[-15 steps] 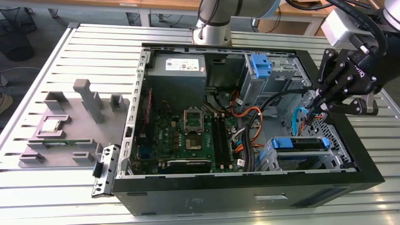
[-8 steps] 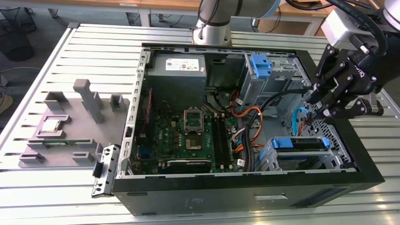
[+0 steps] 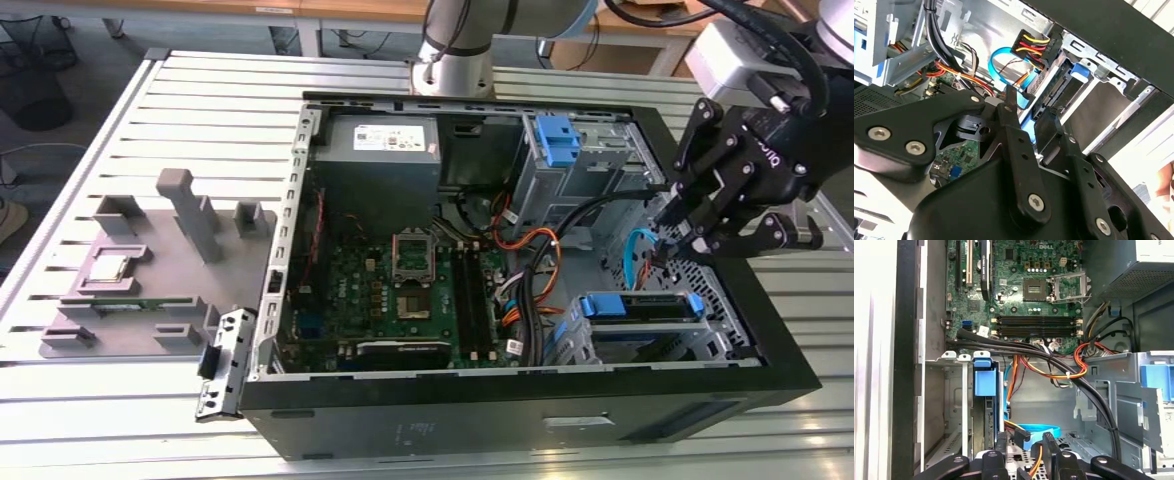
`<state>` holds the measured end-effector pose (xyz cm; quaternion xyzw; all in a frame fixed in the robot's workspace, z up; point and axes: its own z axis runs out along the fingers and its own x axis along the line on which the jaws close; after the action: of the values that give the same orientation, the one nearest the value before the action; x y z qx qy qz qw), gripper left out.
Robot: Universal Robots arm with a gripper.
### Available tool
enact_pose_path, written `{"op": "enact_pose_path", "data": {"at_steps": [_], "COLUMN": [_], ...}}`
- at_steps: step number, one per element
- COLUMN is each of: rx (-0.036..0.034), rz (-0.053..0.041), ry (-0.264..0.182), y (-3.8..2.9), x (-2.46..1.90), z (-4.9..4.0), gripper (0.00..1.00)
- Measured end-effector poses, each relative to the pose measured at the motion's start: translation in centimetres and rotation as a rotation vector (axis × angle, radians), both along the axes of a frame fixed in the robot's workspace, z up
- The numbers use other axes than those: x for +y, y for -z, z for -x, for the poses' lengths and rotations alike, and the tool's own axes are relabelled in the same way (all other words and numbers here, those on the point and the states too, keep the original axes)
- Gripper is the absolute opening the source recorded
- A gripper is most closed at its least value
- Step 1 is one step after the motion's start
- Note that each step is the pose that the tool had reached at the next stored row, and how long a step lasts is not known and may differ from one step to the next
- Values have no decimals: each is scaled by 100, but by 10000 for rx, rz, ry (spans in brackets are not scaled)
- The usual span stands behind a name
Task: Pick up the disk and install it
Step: 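Insert the first disk wire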
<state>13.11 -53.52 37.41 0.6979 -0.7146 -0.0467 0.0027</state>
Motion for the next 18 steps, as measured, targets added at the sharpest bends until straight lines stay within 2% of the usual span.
{"op": "enact_pose_path", "data": {"at_steps": [7,14,18], "rx": [-8,-10,-12], "rz": [142,331,382], "ry": [0,0,-1], "y": [38,73,85], "x": [8,10,10], "z": [0,0,0], "gripper": [42,42,42]}}
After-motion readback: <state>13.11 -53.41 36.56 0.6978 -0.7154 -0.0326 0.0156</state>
